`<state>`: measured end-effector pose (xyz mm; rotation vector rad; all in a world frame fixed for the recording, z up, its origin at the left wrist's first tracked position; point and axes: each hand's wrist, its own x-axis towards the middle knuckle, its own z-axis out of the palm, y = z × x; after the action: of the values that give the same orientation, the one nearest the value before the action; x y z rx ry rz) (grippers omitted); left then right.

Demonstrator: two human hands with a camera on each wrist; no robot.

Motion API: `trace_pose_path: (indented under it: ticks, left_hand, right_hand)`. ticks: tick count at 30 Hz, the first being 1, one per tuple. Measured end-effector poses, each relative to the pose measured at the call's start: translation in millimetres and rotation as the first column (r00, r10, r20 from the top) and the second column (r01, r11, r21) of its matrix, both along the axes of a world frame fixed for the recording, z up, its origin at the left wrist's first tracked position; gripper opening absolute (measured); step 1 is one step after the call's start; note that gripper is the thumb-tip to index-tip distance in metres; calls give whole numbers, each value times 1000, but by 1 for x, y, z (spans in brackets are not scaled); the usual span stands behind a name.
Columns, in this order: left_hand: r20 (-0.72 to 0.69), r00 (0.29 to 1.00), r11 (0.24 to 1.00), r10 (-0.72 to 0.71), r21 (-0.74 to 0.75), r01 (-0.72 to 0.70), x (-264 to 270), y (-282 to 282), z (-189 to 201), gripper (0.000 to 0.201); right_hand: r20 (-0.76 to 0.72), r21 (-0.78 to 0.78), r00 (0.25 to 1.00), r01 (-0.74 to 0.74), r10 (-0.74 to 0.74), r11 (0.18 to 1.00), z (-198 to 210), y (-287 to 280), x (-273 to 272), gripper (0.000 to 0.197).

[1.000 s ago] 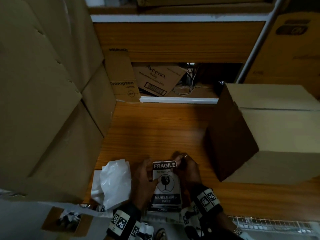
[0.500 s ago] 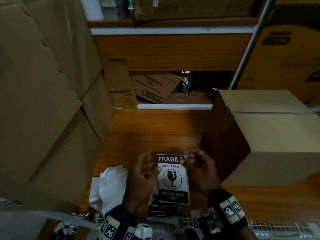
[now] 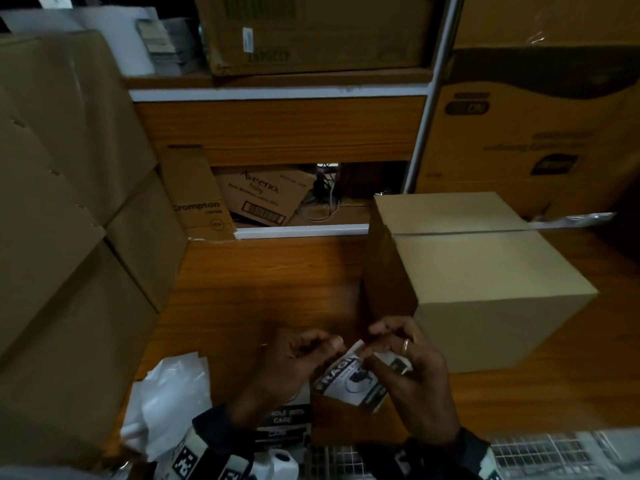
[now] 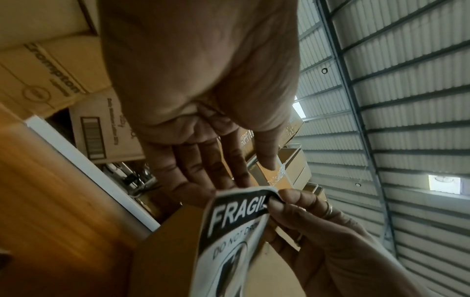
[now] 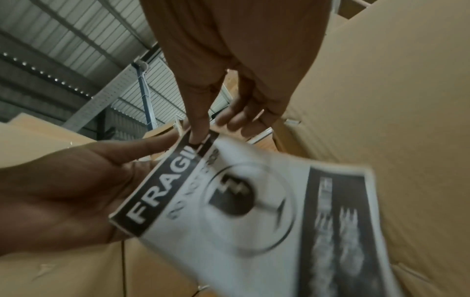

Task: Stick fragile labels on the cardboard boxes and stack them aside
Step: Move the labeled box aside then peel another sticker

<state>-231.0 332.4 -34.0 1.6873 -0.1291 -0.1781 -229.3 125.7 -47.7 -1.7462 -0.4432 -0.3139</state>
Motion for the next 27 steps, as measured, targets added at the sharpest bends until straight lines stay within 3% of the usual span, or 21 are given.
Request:
trace_pose_path:
  ticks: [5,12,16,20,24,27]
  left_hand:
    - [38,999,1000,-13,-5,14,-3,-37,8,15]
    - [78,979,982,187,-8,-187,-3,-66,20,20]
    - [55,997,996,62,60,-65,-15,-82,32,26]
    - [100,995,992,-12,128,-1,-29,-94,29,10]
    - [142,986,980,93,162,-116,-38,-107,24,9]
    - [183,959,934,215,249,-257,-40,-110,20,13]
  right_hand:
    - [-12,69,1000,16,-15,998,5,-21,-7,26]
    - [-47,147,994,-89,97,985,19,-62,-14,36]
    - [-34,142,998,-43,49,989,20,-76,-19,11]
    - [-28,116,999,-25,29,993,13,-88,-21,13]
    - [-15,129,995,-93,96,987,4,-97,-23,22]
    - [42,128,980,-198,194,972,-1,-106,-23,18]
